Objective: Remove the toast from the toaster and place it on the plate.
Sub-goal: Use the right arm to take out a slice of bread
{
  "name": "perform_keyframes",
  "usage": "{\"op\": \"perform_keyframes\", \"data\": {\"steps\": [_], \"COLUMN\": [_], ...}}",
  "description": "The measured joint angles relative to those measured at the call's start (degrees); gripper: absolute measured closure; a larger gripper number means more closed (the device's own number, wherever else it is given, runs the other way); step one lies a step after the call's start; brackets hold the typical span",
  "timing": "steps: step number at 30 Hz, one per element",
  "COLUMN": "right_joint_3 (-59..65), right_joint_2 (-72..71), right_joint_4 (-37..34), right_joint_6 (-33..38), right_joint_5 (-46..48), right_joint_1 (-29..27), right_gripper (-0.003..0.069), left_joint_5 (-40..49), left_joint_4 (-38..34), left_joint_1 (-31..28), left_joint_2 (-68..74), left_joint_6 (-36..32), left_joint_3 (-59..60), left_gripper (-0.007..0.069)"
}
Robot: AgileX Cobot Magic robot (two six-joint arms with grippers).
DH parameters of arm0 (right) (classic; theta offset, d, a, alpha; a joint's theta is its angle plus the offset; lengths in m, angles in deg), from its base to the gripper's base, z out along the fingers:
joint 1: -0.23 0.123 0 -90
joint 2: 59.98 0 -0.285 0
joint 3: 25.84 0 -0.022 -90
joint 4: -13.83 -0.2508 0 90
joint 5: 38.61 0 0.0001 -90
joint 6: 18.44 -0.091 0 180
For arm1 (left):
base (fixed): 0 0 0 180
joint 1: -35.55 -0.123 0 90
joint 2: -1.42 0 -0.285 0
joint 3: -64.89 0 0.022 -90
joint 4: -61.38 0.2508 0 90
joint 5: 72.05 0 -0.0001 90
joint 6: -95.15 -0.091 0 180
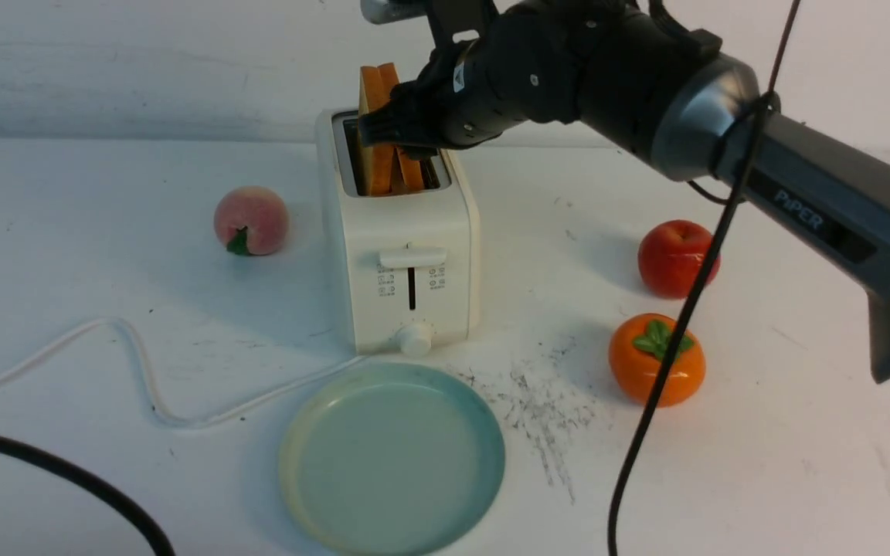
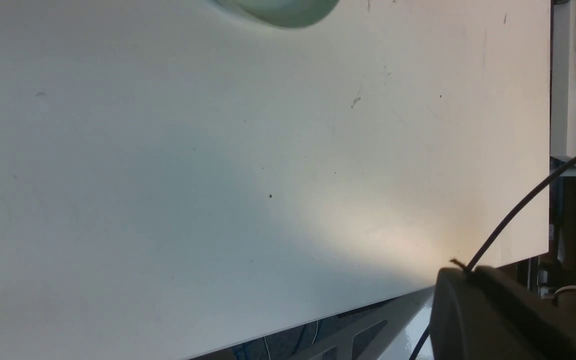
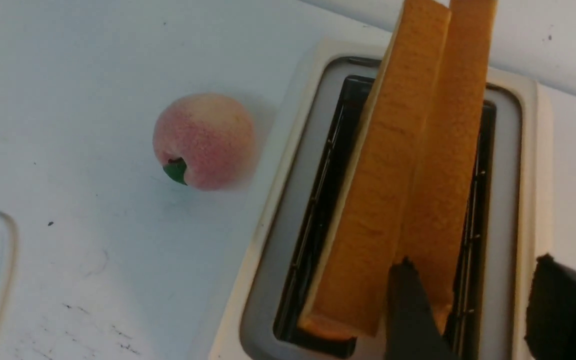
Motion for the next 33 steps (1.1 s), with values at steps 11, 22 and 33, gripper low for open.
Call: {"op": "perform_keyframes", "data": {"steps": [11, 22, 33], "right_joint_3": [-0.2, -0.5, -0.4], "right_joint_2": [1.7, 2.4, 1.4], "right_joint_4": [-0.4, -0.7, -0.4], "right_joint_6": [0.0, 0.0, 0.0], "right_joint_5": [-4.8, -6.4, -10.5], "right_joint_1": [0.0, 0.1, 0.1], "right_gripper": [0.0315, 0.0312, 0.0310], "left_joint_5": [0.0, -0.2, -1.1], "left_joint_4": [0.1, 0.2, 0.4], "left_joint_1": [0.0, 0.0, 0.0], "left_joint_2": [0.0, 0.0, 0.0], "left_joint_6": [0.0, 0.0, 0.0], "left_joint_3": [0.0, 0.0, 0.0], "left_gripper": [0.0638, 0.0634, 0.0624]}}
